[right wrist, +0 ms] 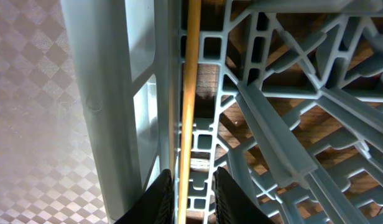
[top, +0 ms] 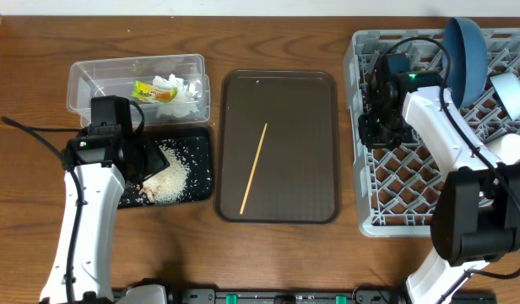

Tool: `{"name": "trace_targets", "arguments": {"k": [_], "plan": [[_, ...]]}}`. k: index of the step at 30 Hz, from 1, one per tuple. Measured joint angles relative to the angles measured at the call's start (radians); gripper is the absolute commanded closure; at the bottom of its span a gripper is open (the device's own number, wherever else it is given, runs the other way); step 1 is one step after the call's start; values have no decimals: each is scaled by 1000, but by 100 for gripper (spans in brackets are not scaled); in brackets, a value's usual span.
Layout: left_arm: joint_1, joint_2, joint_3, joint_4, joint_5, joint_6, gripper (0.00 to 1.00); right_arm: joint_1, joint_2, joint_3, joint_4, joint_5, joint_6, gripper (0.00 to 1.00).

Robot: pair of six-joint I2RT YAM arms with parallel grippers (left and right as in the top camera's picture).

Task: Sort waste into correct bins and load items into the dishwasher rack
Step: 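Carry the chopstick to the dish rack and release it, then reach the right gripper to the second chopstick and grasp it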

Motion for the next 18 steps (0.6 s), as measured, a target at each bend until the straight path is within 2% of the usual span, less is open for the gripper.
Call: {"name": "trace_targets", "arguments": {"k": [4, 9, 13, 18], "plan": [[0, 0, 0, 0, 0, 0, 30, 0, -39, 0, 14, -1, -5, 75], [0, 0, 0, 0, 0, 0, 30, 2, -171, 3, 95, -16, -25, 58], [0, 0, 0, 0, 0, 0, 30, 23, -277, 19, 171, -54, -34, 56], [0, 0, 0, 0, 0, 0, 30, 95, -289, 28, 206, -135, -26, 50]]}}
